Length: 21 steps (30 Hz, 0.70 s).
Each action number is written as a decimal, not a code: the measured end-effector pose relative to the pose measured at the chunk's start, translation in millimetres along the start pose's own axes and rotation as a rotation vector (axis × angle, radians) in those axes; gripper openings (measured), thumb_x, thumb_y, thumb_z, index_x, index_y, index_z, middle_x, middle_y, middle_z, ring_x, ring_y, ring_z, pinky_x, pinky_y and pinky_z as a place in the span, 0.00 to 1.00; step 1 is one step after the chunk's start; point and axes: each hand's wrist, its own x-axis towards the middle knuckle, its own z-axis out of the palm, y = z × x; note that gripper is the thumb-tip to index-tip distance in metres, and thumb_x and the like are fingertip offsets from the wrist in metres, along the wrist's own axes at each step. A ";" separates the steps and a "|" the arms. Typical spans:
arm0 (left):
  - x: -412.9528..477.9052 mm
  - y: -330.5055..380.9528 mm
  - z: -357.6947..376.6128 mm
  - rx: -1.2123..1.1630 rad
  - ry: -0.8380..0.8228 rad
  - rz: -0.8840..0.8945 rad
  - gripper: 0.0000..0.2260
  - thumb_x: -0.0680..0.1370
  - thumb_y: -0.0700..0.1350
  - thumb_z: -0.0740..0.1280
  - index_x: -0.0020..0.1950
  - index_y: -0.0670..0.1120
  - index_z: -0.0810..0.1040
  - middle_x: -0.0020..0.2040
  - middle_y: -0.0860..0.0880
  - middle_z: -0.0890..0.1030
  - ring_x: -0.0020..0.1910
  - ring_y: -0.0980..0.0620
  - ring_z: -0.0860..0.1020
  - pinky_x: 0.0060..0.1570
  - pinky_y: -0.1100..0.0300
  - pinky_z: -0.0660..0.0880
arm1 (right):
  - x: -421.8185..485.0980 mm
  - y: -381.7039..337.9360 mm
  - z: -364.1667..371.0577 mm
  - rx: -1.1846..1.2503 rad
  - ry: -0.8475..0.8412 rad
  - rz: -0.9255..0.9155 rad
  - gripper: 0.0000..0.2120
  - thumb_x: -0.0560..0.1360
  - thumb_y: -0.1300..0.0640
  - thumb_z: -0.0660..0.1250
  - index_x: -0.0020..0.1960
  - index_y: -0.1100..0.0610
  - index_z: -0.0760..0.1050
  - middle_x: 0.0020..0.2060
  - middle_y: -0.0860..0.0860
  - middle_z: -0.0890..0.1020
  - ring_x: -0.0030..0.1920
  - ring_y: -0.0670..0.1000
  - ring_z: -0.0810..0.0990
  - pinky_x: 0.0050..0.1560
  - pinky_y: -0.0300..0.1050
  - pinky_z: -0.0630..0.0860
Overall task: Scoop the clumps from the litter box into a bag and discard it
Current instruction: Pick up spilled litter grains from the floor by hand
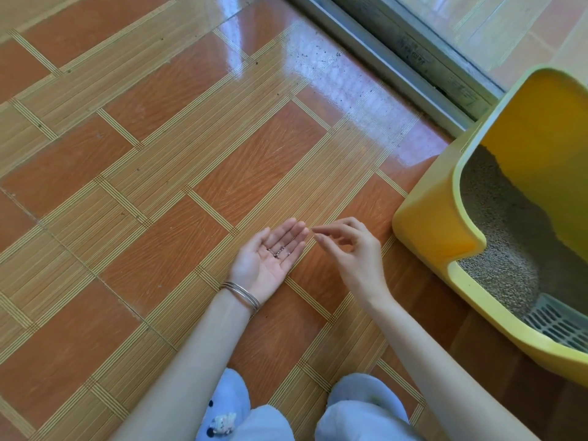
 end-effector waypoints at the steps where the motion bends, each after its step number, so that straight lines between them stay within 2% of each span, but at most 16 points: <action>1: -0.1 0.3 -0.1 -0.001 0.000 -0.003 0.17 0.80 0.43 0.55 0.55 0.34 0.78 0.57 0.38 0.80 0.57 0.43 0.79 0.57 0.50 0.75 | 1.1 6.2 -4.1 -0.011 0.015 0.014 0.04 0.72 0.55 0.70 0.46 0.50 0.83 0.42 0.46 0.79 0.46 0.48 0.76 0.47 0.42 0.74; 6: -0.2 2.3 -2.2 0.011 0.001 -0.006 0.17 0.80 0.44 0.54 0.55 0.35 0.79 0.57 0.38 0.80 0.57 0.43 0.79 0.58 0.50 0.74 | 1.2 37.2 -22.3 -0.119 0.020 0.030 0.06 0.71 0.58 0.71 0.48 0.53 0.82 0.42 0.48 0.78 0.45 0.49 0.76 0.45 0.43 0.76; 10: -1.6 1.5 -1.2 0.026 -0.001 0.000 0.17 0.80 0.43 0.54 0.54 0.35 0.79 0.56 0.39 0.80 0.56 0.44 0.79 0.57 0.51 0.75 | -2.7 53.6 -30.8 -0.175 -0.008 -0.002 0.09 0.69 0.59 0.73 0.49 0.54 0.81 0.44 0.49 0.77 0.48 0.49 0.76 0.49 0.43 0.76; 15: -1.2 0.8 -0.3 0.037 0.003 -0.001 0.17 0.80 0.43 0.54 0.54 0.35 0.79 0.56 0.39 0.80 0.57 0.44 0.79 0.56 0.52 0.75 | -1.5 57.3 -27.8 -0.225 -0.018 -0.050 0.10 0.68 0.59 0.74 0.49 0.55 0.82 0.43 0.49 0.77 0.48 0.50 0.74 0.49 0.45 0.75; 21: -0.7 0.8 0.2 0.030 -0.001 -0.012 0.17 0.81 0.44 0.54 0.55 0.35 0.79 0.57 0.39 0.80 0.57 0.43 0.79 0.56 0.52 0.75 | 11.4 49.9 -13.5 -0.281 -0.014 -0.124 0.09 0.67 0.55 0.74 0.47 0.52 0.82 0.41 0.45 0.75 0.44 0.49 0.73 0.45 0.47 0.74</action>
